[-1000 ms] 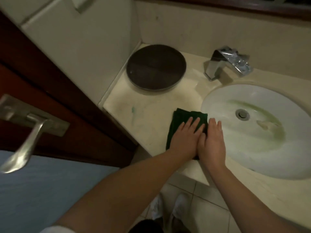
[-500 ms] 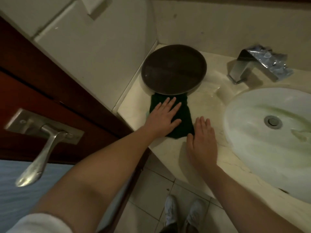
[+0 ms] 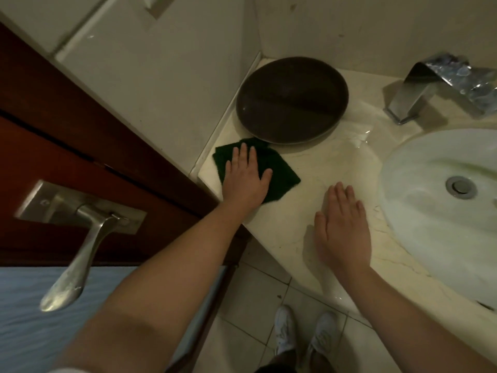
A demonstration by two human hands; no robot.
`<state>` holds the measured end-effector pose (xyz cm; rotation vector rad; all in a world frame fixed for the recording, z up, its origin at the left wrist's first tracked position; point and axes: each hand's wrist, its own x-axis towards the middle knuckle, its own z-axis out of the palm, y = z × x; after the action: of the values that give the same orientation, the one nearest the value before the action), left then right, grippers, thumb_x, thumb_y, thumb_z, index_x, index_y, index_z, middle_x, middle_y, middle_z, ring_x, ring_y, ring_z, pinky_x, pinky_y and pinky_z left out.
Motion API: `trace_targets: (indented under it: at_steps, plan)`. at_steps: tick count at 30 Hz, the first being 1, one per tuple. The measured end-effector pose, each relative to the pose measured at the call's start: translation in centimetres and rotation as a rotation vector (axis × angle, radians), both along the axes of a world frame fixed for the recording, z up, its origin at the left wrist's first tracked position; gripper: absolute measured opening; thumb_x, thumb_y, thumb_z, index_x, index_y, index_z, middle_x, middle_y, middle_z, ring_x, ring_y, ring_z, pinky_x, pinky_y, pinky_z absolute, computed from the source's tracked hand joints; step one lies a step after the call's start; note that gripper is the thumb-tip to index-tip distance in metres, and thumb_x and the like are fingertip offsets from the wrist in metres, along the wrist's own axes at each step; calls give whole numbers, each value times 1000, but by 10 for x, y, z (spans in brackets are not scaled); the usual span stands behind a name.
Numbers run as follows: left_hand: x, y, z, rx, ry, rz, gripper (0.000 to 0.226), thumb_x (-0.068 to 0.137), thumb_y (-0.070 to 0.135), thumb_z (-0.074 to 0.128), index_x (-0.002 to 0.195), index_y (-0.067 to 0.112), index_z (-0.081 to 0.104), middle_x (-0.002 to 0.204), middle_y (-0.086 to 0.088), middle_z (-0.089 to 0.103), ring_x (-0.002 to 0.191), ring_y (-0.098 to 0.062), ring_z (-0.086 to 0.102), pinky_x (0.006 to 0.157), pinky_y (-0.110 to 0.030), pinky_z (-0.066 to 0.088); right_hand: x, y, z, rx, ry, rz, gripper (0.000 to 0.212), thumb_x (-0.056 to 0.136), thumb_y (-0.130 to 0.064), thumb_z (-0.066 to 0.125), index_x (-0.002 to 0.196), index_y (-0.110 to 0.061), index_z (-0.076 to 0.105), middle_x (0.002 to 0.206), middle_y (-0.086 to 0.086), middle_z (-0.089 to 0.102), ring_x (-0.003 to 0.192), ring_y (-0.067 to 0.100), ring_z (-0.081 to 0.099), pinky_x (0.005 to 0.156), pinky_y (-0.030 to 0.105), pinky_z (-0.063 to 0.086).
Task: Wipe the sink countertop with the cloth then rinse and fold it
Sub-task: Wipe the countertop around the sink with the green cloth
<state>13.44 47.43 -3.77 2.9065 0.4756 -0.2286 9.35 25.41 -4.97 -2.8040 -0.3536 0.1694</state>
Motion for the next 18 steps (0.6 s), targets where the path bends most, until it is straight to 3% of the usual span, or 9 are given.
trace_targets:
  at_steps: [4,7,14,18]
  plan:
    - [-13,-37,-4,-29,-39,414,74,96,49,23,152,7,-1,161,-14,-4,148,-27,-6,121,-44,2,-1,1,-2,-8,-12,-8,65,95,-39,12,152,-7,17,161,9,17,149,21,9,121,36,6]
    - [-17,-63,-2,-44,-46,527,77,95,48,25,152,4,0,161,-17,-3,148,-30,-6,120,-46,1,1,-3,-3,-82,-50,23,61,97,-34,22,151,-5,21,159,11,21,148,25,14,120,38,11]
    - [-47,-123,-2,-17,-46,472,77,94,49,23,151,2,4,160,-22,1,147,-35,-3,119,-50,1,-18,-55,3,-131,-44,171,64,96,-39,28,152,-7,22,159,14,21,147,29,18,118,42,16]
    - [-96,-211,-2,-60,2,230,76,95,49,20,151,1,-2,158,-24,-7,147,-37,-9,118,-52,-5,-54,-111,1,-163,-31,137,63,96,-34,25,151,-4,21,159,15,19,148,29,16,119,46,18]
